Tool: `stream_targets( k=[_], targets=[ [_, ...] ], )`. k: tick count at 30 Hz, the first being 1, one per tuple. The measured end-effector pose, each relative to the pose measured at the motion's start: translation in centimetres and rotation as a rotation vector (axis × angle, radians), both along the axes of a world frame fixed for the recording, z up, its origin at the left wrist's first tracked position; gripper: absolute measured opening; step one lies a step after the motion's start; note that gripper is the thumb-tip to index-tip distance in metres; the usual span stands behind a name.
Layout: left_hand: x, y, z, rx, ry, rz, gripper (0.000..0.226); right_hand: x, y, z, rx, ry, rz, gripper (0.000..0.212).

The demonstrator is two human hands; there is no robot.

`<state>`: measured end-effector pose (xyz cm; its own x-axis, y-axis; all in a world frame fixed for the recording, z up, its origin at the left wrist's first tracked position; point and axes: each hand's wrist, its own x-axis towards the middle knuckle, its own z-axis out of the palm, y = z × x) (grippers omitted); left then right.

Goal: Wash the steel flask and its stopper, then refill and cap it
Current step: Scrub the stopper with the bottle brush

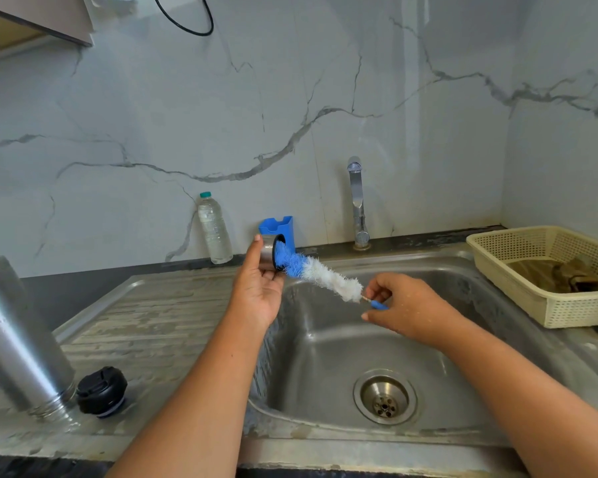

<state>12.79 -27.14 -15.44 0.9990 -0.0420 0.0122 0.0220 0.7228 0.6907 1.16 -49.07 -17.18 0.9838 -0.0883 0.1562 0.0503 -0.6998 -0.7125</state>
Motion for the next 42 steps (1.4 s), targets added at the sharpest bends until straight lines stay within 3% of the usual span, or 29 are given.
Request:
stream_targets(
  k=[8, 15, 21, 24, 27, 30, 32, 35, 42],
  targets=[
    [-0.3, 0.0, -0.1, -0.001, 0.059, 0.006, 0.032, 0.0, -0.1, 0.0, -0.015, -0.198, -0.23, 0.01],
    [0.0, 0.4, 0.2, 0.015, 0.028, 0.007, 0.024, -0.5, 0.3, 1.0, -0.156, -0.115, -0.117, 0.03],
    [-0.2, 0.7, 0.2, -0.002, 0.006, -0.009, 0.027, -0.6, 0.7, 0.3, 0.508, 0.199, 0.173, 0.035],
    [-0.3, 0.5, 0.4, -0.011, 0.005, -0.007, 0.023, -0.5, 0.4, 0.3, 0.58, 0.232, 0.185, 0.032],
    [-0.1, 0.9, 0.3, -0.059, 0.022, 0.001, 0.02, -0.2, 0.7, 0.2, 0.431, 0.175, 0.134, 0.029],
    [-0.1, 1.2, 0.2, -0.096, 0.036, 0.004, 0.012, -0.1, 0.7, -0.1, 0.102, 0.052, 0.05, 0.021],
    [-0.4, 1.0, 0.4, -0.106, 0.047, 0.019, 0.026, -0.1, 0.5, -0.1, -0.057, -0.031, -0.053, 0.018],
    [-0.7, 0.3, 0.8, -0.071, 0.033, 0.018, 0.046, -0.4, 0.5, 0.4, -0.166, -0.139, -0.196, 0.016],
    [-0.5, 0.3, 0.6, -0.06, 0.03, 0.013, 0.045, -0.6, 0.7, 1.3, -0.258, -0.32, -0.227, 0.018]
  ],
)
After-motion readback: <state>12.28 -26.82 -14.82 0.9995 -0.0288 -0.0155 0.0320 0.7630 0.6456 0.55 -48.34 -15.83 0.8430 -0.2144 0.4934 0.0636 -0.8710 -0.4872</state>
